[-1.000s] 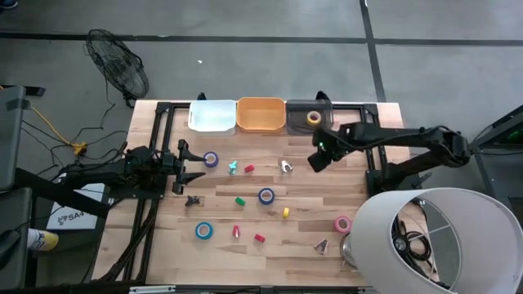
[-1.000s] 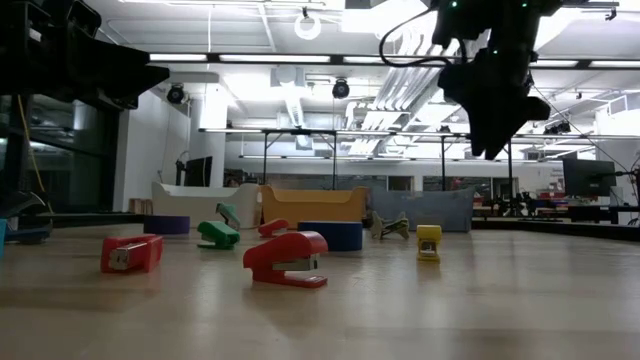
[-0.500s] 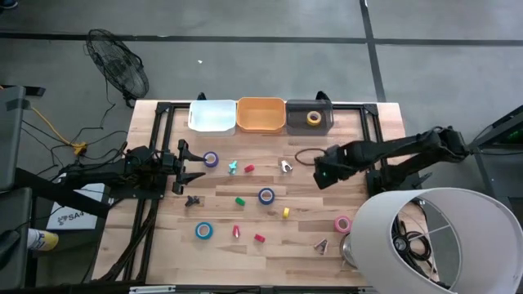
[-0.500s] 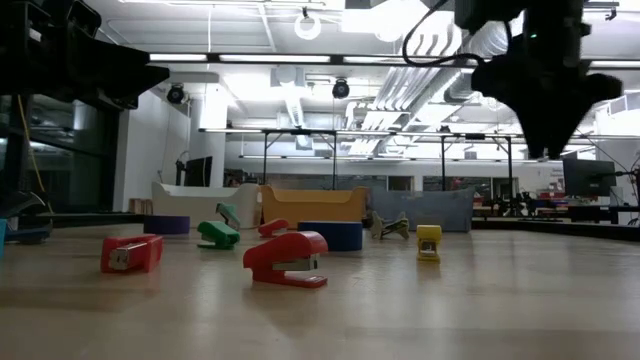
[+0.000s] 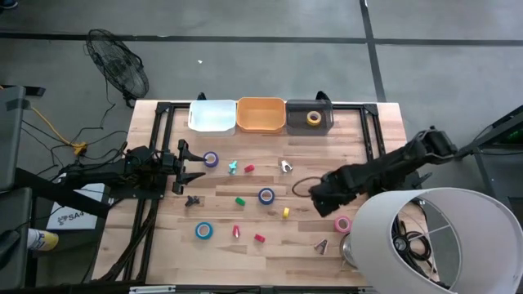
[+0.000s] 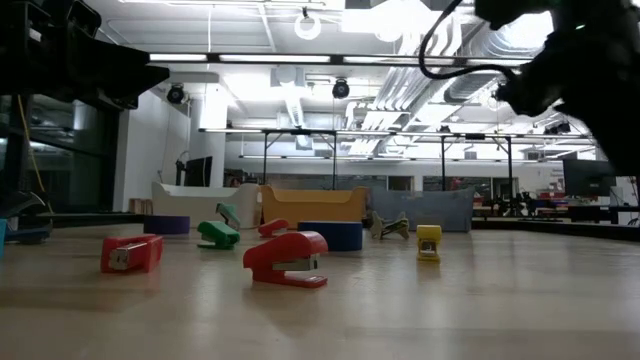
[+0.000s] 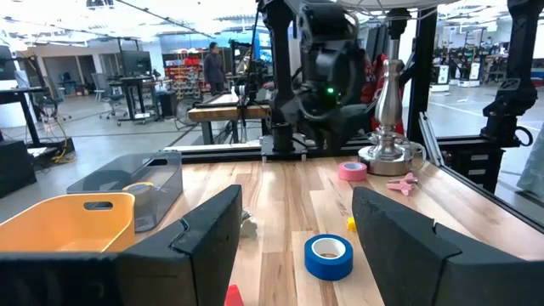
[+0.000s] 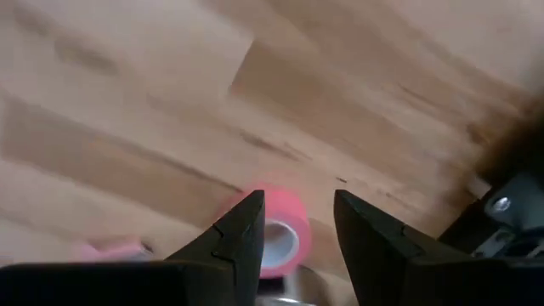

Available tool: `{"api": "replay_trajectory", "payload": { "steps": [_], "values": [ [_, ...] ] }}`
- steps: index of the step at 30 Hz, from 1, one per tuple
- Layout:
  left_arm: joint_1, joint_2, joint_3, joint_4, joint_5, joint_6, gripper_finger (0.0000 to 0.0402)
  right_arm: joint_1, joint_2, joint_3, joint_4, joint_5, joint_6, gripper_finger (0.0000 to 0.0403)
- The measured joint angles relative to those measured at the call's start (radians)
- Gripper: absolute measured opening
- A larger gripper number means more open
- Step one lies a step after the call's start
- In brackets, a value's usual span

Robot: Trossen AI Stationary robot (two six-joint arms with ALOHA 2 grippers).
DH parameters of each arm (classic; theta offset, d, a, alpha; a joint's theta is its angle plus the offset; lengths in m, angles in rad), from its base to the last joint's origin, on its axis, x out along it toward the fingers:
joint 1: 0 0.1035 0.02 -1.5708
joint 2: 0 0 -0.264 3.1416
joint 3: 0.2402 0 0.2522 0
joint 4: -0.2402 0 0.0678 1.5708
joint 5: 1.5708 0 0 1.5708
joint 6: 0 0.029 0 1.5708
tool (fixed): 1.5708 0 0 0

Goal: Pick and place Stapler, Stapler remover, tape
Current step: Put the pink tape into the gray bin

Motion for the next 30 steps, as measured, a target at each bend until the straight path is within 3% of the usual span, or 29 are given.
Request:
{"api": "replay_trajectory", "payload": {
  "steps": [6,14,30],
  "values": [
    [0.0,0.0,0.0,0.0,0.0,0.0,0.0221,0.082,0.033,0.0,-0.002,-0.004,-0.242,0.0134],
    [0.0,0.0,0.0,0.0,0.0,0.0,0.0221,0.171,0.056,0.0,-0.007,0.005,-0.38,0.0134],
    [0.0,0.0,0.0,0.0,0.0,0.0,0.0221,0.285,0.101,0.0,0.026,0.087,-0.402,0.0134]
  ]
}}
